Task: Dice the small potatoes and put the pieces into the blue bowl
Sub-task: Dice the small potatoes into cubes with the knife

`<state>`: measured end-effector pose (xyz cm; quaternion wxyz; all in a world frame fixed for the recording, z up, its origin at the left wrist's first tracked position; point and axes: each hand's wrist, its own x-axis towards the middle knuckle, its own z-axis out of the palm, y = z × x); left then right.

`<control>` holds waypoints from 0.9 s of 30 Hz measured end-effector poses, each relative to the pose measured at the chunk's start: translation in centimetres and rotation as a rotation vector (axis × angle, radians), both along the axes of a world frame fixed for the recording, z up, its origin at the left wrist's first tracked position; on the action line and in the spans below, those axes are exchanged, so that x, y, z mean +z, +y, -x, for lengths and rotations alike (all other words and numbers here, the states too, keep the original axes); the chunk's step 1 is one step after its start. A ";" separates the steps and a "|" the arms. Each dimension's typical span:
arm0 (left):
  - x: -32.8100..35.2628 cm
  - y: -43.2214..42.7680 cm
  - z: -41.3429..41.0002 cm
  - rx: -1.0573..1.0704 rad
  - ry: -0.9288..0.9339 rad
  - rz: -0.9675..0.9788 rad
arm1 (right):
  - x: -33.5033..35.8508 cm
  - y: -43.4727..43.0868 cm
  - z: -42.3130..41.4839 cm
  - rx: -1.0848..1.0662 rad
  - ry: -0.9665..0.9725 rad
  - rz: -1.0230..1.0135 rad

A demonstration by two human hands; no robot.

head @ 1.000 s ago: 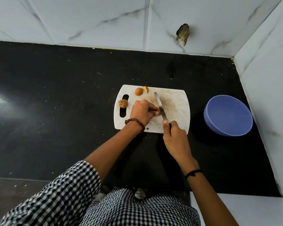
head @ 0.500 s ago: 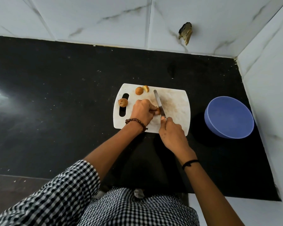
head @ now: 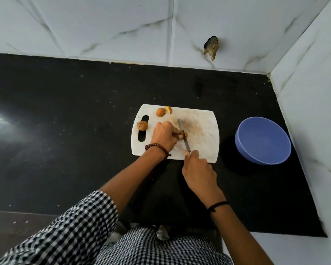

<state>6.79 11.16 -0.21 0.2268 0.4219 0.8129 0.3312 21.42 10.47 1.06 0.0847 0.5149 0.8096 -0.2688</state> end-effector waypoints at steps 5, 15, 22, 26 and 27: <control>0.1 -0.1 0.0 0.022 -0.037 -0.016 | 0.3 -1.8 -2.8 0.017 -0.036 -0.021; 0.0 -0.4 -0.1 -0.038 0.006 -0.007 | 2.8 -1.0 -5.9 -0.006 -0.029 0.131; 0.2 -0.8 0.5 -0.052 -0.004 0.034 | 2.4 0.1 -5.9 -0.220 0.274 0.232; -0.1 -2.1 0.6 -0.060 -0.046 0.021 | 1.3 1.7 -3.2 -0.222 0.353 0.072; -0.2 -2.4 0.7 -0.060 -0.054 0.011 | 0.9 2.3 -2.3 -0.218 0.367 0.033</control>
